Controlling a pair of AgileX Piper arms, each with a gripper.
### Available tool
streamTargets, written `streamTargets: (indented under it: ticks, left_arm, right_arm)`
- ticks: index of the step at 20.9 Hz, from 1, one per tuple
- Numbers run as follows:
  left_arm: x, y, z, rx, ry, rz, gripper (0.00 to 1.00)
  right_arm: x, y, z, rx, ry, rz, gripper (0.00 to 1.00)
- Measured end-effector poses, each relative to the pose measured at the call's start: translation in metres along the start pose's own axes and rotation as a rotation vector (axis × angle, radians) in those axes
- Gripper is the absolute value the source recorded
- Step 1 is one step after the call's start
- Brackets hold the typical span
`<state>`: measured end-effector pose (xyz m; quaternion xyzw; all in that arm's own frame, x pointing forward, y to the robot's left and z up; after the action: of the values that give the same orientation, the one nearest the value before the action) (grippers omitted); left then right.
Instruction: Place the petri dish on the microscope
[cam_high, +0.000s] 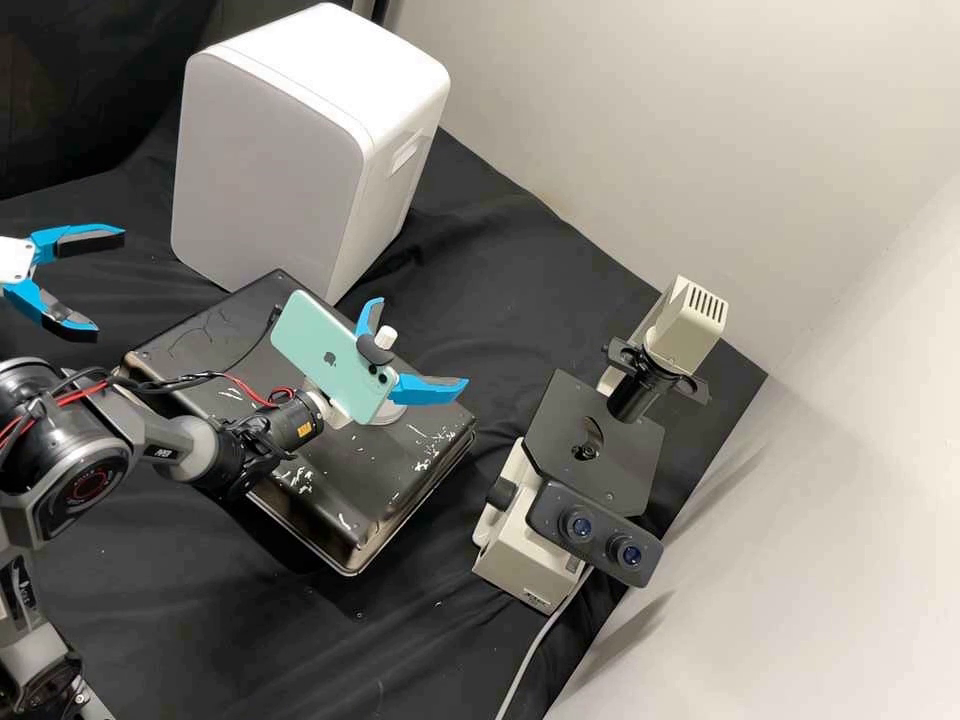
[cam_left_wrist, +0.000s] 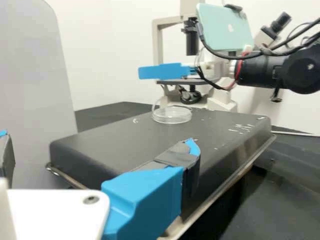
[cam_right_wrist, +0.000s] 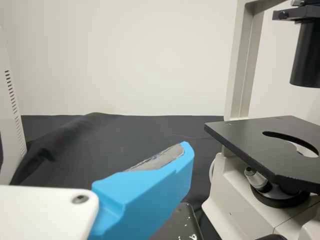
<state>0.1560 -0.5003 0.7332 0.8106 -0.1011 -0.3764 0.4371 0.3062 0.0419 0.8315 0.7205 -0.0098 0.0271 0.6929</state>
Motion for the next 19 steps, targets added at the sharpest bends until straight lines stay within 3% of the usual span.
streamTargets:
  ticks: [2,10,19]
  left_arm:
    - [0.000,-0.0004,0.001,0.003,-0.010,-0.004,1.00]
    - [0.003,-0.0005,0.000,-0.046,-0.036,-0.018,1.00]
    - [0.004,-0.0012,0.000,-0.048,-0.036,-0.021,1.00]
  right_arm:
    - [0.000,0.000,0.000,0.000,0.000,0.000,1.00]
    - [-0.002,-0.001,0.001,0.000,0.001,0.001,1.00]
    - [-0.048,-0.012,0.015,0.001,0.006,0.003,1.00]
